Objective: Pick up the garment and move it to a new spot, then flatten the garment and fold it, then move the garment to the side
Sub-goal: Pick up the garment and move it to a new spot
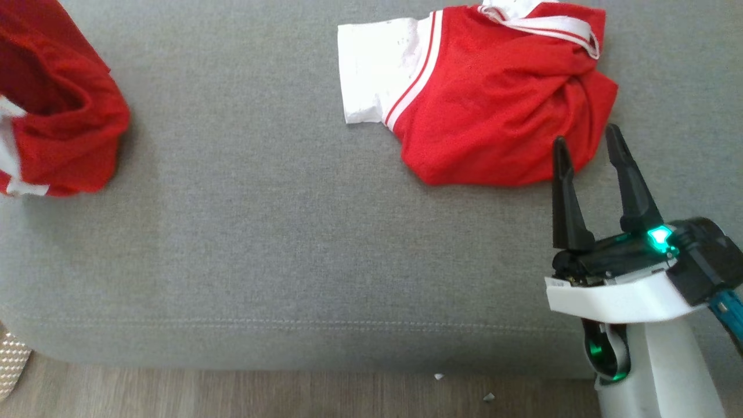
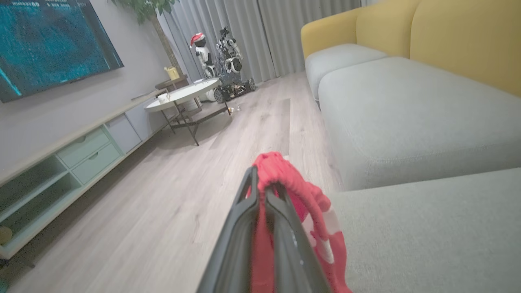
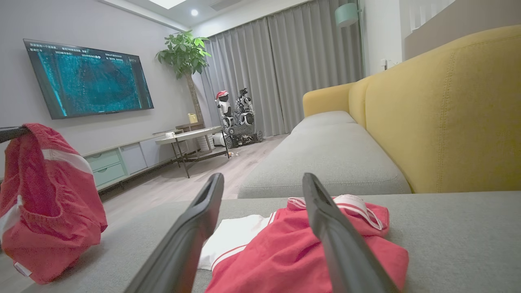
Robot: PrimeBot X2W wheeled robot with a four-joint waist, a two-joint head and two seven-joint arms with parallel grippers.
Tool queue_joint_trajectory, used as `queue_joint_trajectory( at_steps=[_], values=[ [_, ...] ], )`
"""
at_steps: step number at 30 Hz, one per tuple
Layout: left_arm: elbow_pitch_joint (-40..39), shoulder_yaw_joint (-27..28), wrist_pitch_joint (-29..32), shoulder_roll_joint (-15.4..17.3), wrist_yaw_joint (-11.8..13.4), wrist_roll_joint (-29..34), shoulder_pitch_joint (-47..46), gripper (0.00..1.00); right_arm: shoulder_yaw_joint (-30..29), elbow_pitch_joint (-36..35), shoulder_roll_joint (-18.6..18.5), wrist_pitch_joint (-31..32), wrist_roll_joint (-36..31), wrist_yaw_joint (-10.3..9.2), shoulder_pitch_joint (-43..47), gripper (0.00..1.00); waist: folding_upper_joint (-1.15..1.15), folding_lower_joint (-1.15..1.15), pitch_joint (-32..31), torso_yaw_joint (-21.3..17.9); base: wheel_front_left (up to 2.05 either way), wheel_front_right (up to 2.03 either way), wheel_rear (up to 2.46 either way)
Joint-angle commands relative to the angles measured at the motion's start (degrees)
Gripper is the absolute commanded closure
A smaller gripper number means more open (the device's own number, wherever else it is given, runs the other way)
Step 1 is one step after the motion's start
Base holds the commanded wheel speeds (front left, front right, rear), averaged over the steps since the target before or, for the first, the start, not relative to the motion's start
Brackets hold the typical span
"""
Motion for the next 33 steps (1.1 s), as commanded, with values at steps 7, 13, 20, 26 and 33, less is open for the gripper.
queue_joint_trajectory(
  at_steps=[7, 13, 20, 26, 33],
  values=[
    [4.5, -0.1, 1.8, -2.1, -0.8, -2.9, 7.5, 1.0, 3.2, -0.8, 0.2, -0.4, -1.1, 0.42, -3.2, 0.0, 0.0, 0.0, 1.8, -0.2, 0.0, 0.0, 0.0],
    [9.6, -1.1, -1.0, -6.5, -0.1, -3.3, 11.2, 0.0, 3.3, -0.1, 0.2, -0.4, -0.3, 0.42, -3.0, 0.0, 0.0, 0.0, 0.2, -1.4, 0.0, 0.0, 0.0],
    [3.7, 0.0, -3.9, -7.5, 1.4, -0.8, 13.5, 0.0, 1.3, 0.8, 0.2, -0.4, 1.0, 0.42, -1.1, 0.0, 0.0, 0.0, -4.3, -2.8, 0.0, 0.0, 0.0],
    [-8.7, 3.8, -4.0, -8.1, 5.2, 0.7, 21.9, 0.0, -0.1, 2.1, 0.2, -0.4, 1.9, 0.42, 2.1, 0.0, 0.0, 0.0, -9.6, -3.5, 0.0, 0.0, 0.0],
    [-26.6, 9.8, -4.1, -11.0, 13.3, 5.7, 39.1, 0.0, -0.4, 3.8, 0.2, -0.4, 2.1, 0.42, 5.6, 0.0, 0.0, 0.0, -14.1, -4.5, 0.0, 0.0, 0.0]
  ],
)
